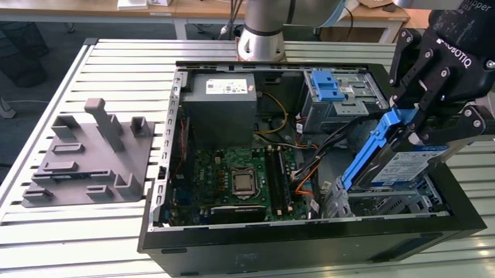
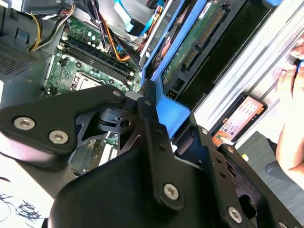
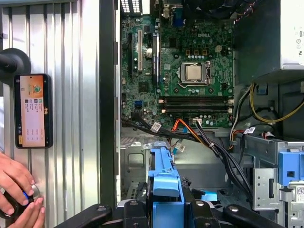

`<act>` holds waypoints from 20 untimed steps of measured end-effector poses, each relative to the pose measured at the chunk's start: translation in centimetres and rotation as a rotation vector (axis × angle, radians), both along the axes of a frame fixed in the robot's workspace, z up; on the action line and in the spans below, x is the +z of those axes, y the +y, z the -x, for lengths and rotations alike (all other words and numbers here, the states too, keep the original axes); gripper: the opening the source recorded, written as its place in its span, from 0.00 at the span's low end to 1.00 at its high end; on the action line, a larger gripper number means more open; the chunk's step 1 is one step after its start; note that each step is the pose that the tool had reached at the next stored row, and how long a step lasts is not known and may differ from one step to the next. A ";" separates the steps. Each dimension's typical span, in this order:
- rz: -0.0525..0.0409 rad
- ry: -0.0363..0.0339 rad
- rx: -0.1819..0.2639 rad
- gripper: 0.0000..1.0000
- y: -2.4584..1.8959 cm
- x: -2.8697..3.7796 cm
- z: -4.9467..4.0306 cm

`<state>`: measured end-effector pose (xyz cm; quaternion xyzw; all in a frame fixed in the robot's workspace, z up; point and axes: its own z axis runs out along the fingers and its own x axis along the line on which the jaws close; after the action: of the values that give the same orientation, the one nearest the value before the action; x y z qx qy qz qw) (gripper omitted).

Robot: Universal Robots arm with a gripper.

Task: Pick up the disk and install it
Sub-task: 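Insert the disk into the insertion slot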

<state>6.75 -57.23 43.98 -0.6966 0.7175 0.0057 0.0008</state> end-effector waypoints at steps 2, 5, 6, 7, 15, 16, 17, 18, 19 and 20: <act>-0.0003 -0.0001 0.000 0.38 0.00 -0.08 0.00; 0.0001 0.0000 0.000 0.44 0.00 -0.59 -0.01; 0.0000 0.0000 0.000 0.44 0.00 -0.78 -0.01; 0.0001 0.0000 0.000 0.44 0.00 -0.95 -0.01; 0.0000 0.0000 0.000 0.30 0.00 -2.41 -0.08; 0.0000 0.0000 0.000 0.30 0.00 -2.59 -0.09; -0.0001 0.0000 0.000 0.24 0.00 -2.79 -0.11; 0.0000 0.0000 0.000 0.18 0.00 -2.97 -0.12; 0.0000 0.0000 0.000 0.18 0.00 -3.14 -0.13; 0.0001 0.0000 0.000 0.13 0.00 -3.32 -0.14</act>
<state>6.90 -57.23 40.66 -0.6966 0.7175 0.0057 0.0008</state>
